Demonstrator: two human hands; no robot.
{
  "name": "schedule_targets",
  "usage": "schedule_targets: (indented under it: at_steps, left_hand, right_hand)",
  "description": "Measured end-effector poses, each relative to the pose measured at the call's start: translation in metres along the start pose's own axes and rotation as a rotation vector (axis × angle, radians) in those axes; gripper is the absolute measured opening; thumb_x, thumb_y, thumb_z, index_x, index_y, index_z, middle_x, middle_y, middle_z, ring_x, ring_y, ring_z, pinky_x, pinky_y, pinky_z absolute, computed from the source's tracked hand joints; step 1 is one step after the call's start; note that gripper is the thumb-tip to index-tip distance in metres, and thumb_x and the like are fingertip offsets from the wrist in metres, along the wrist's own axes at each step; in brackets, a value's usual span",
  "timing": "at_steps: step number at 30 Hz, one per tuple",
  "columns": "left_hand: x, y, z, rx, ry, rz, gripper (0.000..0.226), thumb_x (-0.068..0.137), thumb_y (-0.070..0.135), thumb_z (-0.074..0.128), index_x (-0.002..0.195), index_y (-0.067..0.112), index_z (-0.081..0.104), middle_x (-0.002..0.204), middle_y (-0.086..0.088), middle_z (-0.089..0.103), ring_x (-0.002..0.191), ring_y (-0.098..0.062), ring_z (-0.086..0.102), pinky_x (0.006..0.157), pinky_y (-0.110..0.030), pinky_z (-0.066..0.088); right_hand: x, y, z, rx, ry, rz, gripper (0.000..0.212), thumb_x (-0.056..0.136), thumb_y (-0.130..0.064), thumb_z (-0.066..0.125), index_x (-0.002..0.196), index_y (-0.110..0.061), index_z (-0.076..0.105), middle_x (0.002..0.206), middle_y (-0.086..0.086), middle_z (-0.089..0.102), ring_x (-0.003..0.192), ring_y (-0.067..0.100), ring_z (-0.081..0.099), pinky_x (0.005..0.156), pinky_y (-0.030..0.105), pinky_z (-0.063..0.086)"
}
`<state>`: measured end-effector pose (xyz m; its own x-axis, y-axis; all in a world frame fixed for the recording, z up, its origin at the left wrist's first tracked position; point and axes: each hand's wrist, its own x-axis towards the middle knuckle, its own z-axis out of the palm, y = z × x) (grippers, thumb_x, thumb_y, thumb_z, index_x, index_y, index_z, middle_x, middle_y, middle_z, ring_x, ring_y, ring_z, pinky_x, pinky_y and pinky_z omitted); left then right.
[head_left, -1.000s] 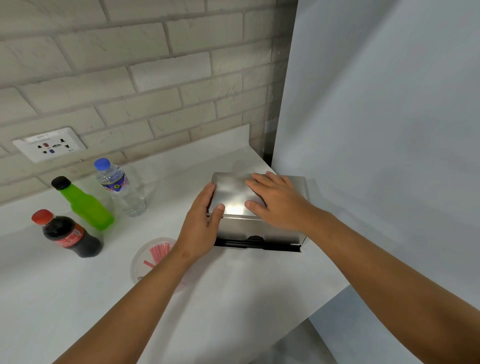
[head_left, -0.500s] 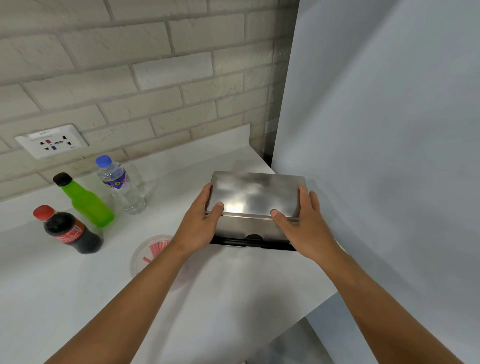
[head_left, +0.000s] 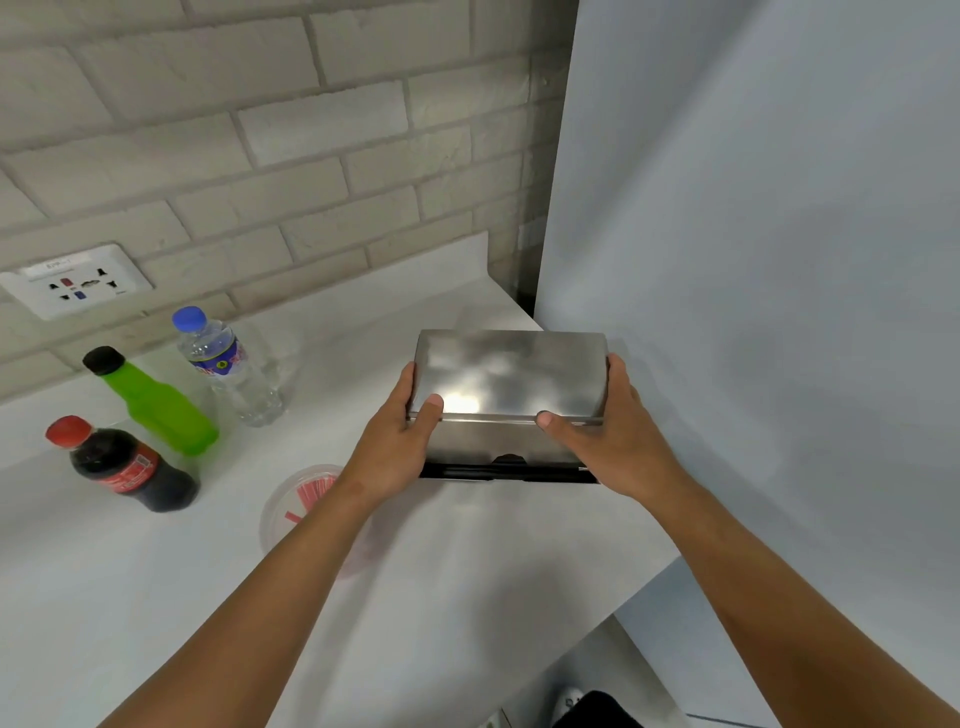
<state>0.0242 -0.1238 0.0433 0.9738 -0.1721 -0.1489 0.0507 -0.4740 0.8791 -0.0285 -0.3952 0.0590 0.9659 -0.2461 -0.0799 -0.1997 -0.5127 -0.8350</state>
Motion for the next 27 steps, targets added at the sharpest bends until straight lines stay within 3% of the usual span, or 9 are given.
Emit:
schedule_targets:
  at_steps: [5, 8, 11, 15, 18, 20, 22, 24, 27]
  left_hand:
    - [-0.001, 0.0, 0.003, -0.019, 0.02, -0.004, 0.064, 0.108, 0.051, 0.044, 0.165, 0.041, 0.016, 0.156, 0.019, 0.044, 0.131, 0.001, 0.049, 0.105, -0.017, 0.035]
    - [-0.004, 0.002, 0.005, -0.02, 0.039, -0.017, 0.062, 0.109, 0.05, 0.044, 0.164, 0.043, 0.017, 0.15, 0.025, 0.045, 0.116, 0.013, 0.052, 0.097, -0.01, 0.036]
    - [-0.005, 0.004, 0.009, -0.016, 0.06, -0.021, 0.061, 0.109, 0.048, 0.044, 0.164, 0.044, 0.018, 0.151, 0.018, 0.052, 0.116, 0.01, 0.057, 0.099, -0.018, 0.04]
    - [-0.006, 0.005, 0.014, -0.028, 0.123, -0.034, 0.061, 0.109, 0.048, 0.046, 0.164, 0.045, 0.02, 0.15, 0.023, 0.054, 0.13, -0.005, 0.057, 0.11, -0.027, 0.043]
    - [-0.002, 0.003, 0.016, -0.033, 0.149, -0.024, 0.057, 0.109, 0.043, 0.048, 0.157, 0.054, 0.02, 0.122, 0.06, 0.05, 0.118, 0.025, 0.054, 0.094, 0.0, 0.037]
    - [0.003, 0.003, 0.019, -0.056, 0.175, -0.043, 0.059, 0.109, 0.041, 0.05, 0.158, 0.05, 0.018, 0.12, 0.069, 0.038, 0.112, 0.041, 0.041, 0.088, 0.011, 0.028]
    - [0.008, 0.004, 0.021, -0.088, 0.199, -0.06, 0.065, 0.109, 0.042, 0.051, 0.164, 0.04, 0.017, 0.136, 0.056, 0.032, 0.127, 0.024, 0.043, 0.092, 0.009, 0.025]
    - [0.015, 0.004, 0.022, -0.077, 0.214, -0.067, 0.066, 0.109, 0.041, 0.05, 0.166, 0.036, 0.016, 0.135, 0.051, 0.033, 0.13, 0.006, 0.048, 0.092, 0.004, 0.028]
    - [0.028, 0.007, 0.02, -0.064, 0.233, -0.076, 0.065, 0.11, 0.04, 0.049, 0.166, 0.038, 0.016, 0.127, 0.056, 0.034, 0.11, 0.02, 0.053, 0.081, 0.012, 0.029]
  right_hand:
    - [0.002, 0.005, -0.001, -0.005, -0.013, -0.01, 0.099, 0.07, -0.065, 0.083, 0.15, -0.044, 0.029, 0.142, -0.008, 0.051, 0.113, 0.009, 0.06, 0.077, 0.019, 0.051]
    - [0.004, 0.007, -0.002, -0.019, -0.031, 0.022, 0.105, 0.07, -0.067, 0.082, 0.155, -0.041, 0.024, 0.149, -0.008, 0.047, 0.123, 0.017, 0.06, 0.085, 0.032, 0.057]
    - [0.009, 0.009, -0.003, -0.021, -0.028, -0.016, 0.102, 0.072, -0.062, 0.083, 0.154, -0.039, 0.028, 0.147, -0.009, 0.05, 0.126, 0.018, 0.059, 0.087, 0.029, 0.051]
    - [0.026, 0.008, -0.008, 0.02, -0.081, -0.054, 0.101, 0.076, -0.049, 0.087, 0.157, -0.034, 0.029, 0.148, -0.008, 0.054, 0.131, 0.018, 0.058, 0.106, 0.046, 0.054]
    - [0.044, 0.007, -0.014, 0.025, -0.152, -0.097, 0.099, 0.074, -0.055, 0.085, 0.155, -0.038, 0.03, 0.145, -0.012, 0.057, 0.128, 0.012, 0.061, 0.105, 0.043, 0.054]
    - [0.059, 0.009, -0.015, -0.018, -0.182, -0.114, 0.104, 0.074, -0.058, 0.084, 0.158, -0.037, 0.026, 0.152, -0.009, 0.052, 0.132, 0.016, 0.059, 0.105, 0.047, 0.054]
    - [0.077, 0.01, -0.015, -0.062, -0.216, -0.113, 0.108, 0.076, -0.059, 0.084, 0.16, -0.036, 0.02, 0.157, -0.005, 0.047, 0.134, 0.025, 0.057, 0.099, 0.058, 0.057]
    - [0.095, 0.011, -0.013, -0.098, -0.249, -0.118, 0.112, 0.076, -0.061, 0.083, 0.161, -0.039, 0.014, 0.161, -0.006, 0.042, 0.138, 0.028, 0.054, 0.099, 0.061, 0.056]
    - [0.121, 0.009, -0.009, -0.106, -0.302, -0.151, 0.119, 0.072, -0.069, 0.079, 0.163, -0.037, 0.008, 0.168, -0.005, 0.034, 0.149, 0.025, 0.043, 0.115, 0.055, 0.045]
